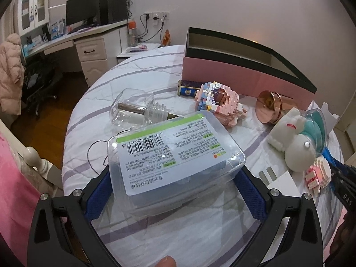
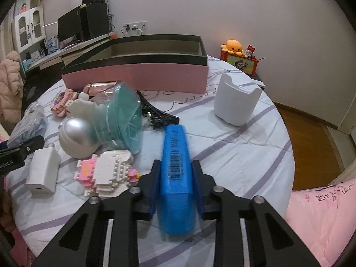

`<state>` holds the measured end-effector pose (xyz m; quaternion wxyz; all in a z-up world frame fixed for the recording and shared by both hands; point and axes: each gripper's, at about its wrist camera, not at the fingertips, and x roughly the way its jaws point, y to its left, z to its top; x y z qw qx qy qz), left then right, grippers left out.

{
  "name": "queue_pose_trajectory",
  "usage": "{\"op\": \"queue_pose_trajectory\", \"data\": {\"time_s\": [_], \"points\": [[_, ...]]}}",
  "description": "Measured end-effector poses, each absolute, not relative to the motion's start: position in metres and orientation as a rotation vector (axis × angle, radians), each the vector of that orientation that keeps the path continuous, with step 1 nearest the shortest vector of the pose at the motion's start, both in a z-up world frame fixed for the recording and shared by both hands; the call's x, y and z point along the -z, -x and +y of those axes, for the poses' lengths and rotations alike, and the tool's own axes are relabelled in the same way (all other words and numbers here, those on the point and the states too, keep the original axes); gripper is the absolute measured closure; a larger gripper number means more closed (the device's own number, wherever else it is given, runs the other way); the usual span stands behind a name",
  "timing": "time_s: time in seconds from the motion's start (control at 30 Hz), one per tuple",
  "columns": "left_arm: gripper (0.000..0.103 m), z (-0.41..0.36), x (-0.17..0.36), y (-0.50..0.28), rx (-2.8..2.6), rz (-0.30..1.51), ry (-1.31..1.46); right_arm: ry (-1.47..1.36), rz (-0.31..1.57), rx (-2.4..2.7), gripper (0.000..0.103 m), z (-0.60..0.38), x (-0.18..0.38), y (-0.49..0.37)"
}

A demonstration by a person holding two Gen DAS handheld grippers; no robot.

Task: Organize rigid objects
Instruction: 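Close the left gripper on the clear box while the right gripper grasps the blue marker, then release the clear box into the pink tray box while the right drops the marker in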

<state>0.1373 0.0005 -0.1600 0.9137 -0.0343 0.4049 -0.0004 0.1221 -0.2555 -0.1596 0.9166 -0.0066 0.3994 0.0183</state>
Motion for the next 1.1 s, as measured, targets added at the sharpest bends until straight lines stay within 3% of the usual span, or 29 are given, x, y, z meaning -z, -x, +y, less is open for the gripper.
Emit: {"op": "queue_pose_trajectory", "data": {"time_s": [0.63,1.1], "points": [[0.001,-0.001,0.134,-0.115,0.029,0.772,0.047,-0.091,0.748,-0.077,0.077,-0.273,0.128,-0.096],[0.001,-0.022,0.048,-0.176,0.067,0.598,-0.001,-0.049,0.630,-0.193,0.076,-0.244,0.047,-0.157]]}}
